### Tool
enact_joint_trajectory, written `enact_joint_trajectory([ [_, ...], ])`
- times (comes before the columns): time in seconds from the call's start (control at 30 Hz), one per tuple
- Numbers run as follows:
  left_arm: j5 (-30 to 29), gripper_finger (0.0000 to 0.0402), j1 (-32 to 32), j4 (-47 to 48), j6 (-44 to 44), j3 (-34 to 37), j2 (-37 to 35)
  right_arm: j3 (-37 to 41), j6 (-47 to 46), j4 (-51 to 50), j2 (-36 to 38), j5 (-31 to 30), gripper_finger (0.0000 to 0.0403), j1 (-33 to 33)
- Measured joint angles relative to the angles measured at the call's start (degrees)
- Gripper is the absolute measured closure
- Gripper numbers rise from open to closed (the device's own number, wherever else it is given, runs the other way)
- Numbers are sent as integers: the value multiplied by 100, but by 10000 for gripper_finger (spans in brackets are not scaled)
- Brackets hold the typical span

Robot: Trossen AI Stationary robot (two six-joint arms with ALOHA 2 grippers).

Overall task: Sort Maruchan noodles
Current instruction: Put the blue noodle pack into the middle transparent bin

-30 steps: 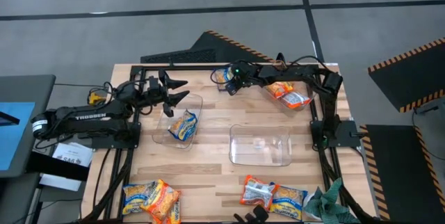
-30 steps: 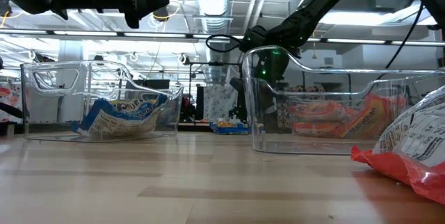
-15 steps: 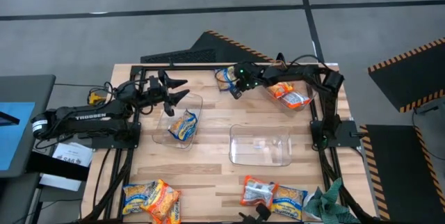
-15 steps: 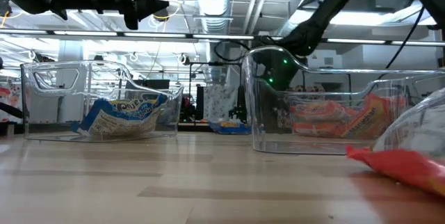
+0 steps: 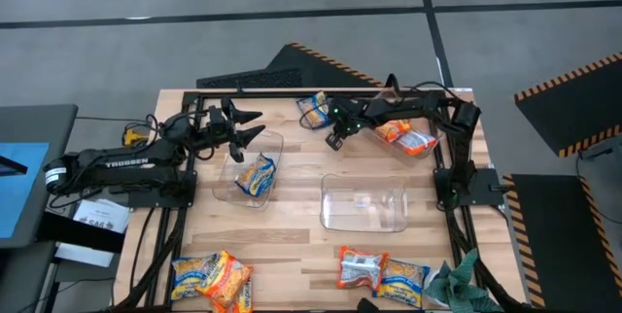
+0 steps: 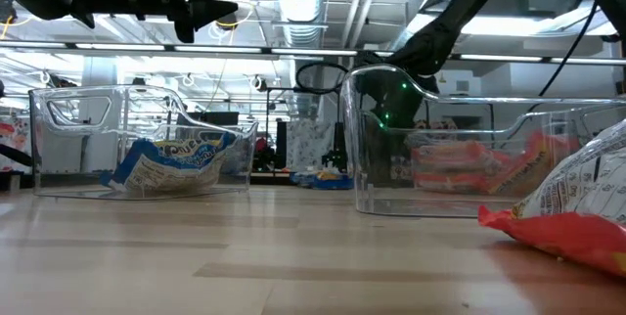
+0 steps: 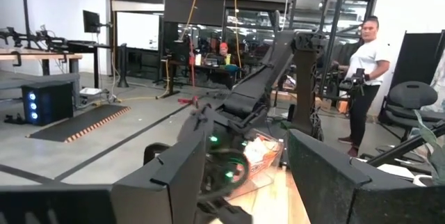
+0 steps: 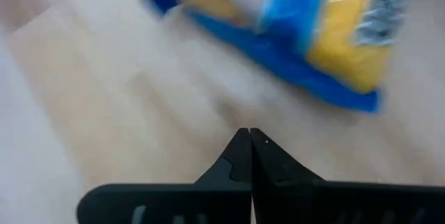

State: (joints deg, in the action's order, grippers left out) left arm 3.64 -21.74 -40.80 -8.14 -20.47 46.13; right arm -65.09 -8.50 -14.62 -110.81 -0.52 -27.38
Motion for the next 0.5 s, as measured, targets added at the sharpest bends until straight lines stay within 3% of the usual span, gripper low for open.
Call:
enact_joint_trajectory([
  [0.27, -2, 209, 0, 33, -6, 0, 0, -386, -21, 667, 184, -725, 394, -50],
  [0.5, -2, 209, 1, 40, -5, 0, 0, -904, -69, 713, -369, -588, 393, -278],
])
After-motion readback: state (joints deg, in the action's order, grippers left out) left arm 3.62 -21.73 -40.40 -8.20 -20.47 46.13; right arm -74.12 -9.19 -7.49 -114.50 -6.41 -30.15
